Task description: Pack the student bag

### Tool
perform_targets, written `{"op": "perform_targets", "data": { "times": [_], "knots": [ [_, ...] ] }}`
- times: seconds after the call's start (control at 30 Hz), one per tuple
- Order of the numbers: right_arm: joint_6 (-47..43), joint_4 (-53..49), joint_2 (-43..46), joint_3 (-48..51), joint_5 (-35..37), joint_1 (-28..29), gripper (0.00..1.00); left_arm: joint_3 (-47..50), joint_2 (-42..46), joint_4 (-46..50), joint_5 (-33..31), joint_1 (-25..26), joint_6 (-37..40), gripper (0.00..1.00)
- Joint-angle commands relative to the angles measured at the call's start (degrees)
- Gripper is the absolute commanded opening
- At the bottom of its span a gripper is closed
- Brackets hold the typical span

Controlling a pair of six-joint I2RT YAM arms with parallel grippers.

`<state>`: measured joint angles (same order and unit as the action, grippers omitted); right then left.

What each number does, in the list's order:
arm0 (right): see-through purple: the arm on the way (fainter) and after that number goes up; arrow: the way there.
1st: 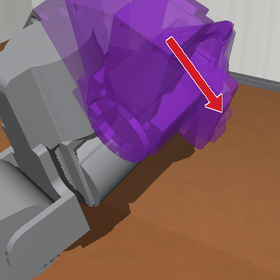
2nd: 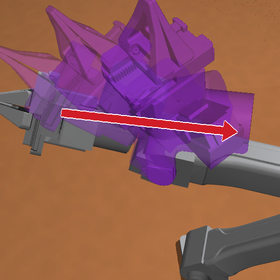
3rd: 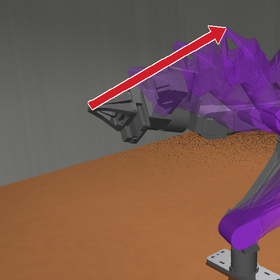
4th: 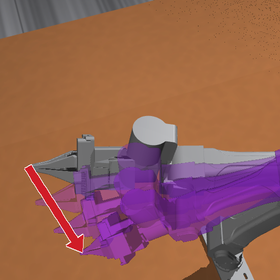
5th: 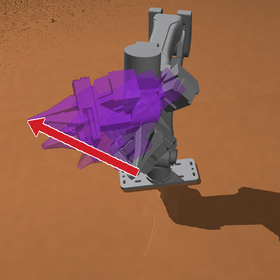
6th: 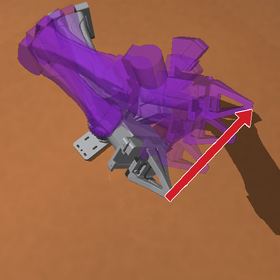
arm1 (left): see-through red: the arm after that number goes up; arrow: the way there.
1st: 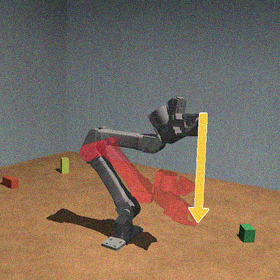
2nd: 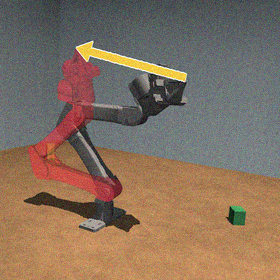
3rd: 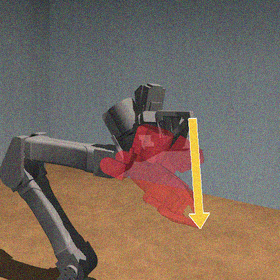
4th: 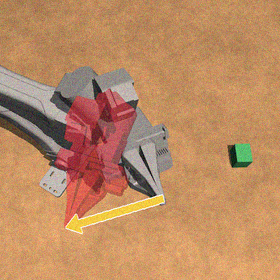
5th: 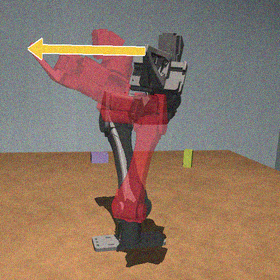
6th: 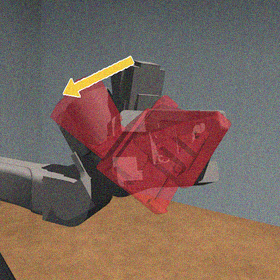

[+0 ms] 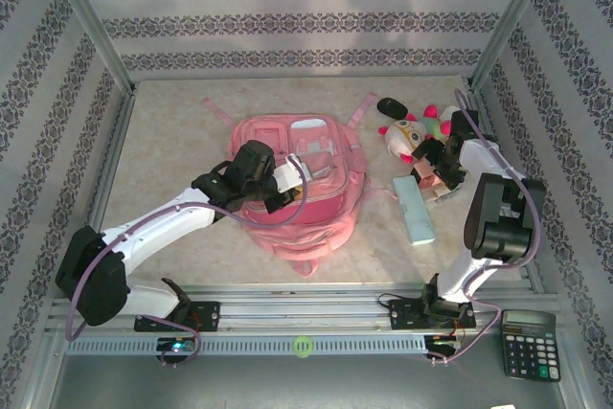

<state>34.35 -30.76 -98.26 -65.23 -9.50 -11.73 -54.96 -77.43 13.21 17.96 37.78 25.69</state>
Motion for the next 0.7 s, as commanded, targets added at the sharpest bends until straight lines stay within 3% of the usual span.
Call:
{"op": "perform_targets", "data": {
  "times": [0.0,0.17,0.4,0.5,0.67],
  "knots": [
    [-2.5,2.6,-2.8,-3.8,-3.4,1.5,0.92,-0.8,0.0,-5.0,1.5,-0.3,-1.5,0.00],
    [-6.5,3.0,-6.0,-7.8,-4.1,3.2,0.91,-0.2,0.3,-5.3,1.2,-0.4,-2.2,0.00],
    [-12.4,-9.4,-10.2,-13.3,6.8,5.8,0.90,0.3,0.7,-5.4,0.5,-0.5,-2.5,0.00],
    [-12.4,-11.6,-10.2,-12.4,9.9,6.9,0.91,0.4,0.4,-5.3,0.5,-0.5,-2.6,0.00],
    [-9.5,-10.0,-10.5,-10.8,9.1,7.0,0.92,0.3,0.4,-5.5,1.0,-0.5,-3.2,0.00]
  ]
}}
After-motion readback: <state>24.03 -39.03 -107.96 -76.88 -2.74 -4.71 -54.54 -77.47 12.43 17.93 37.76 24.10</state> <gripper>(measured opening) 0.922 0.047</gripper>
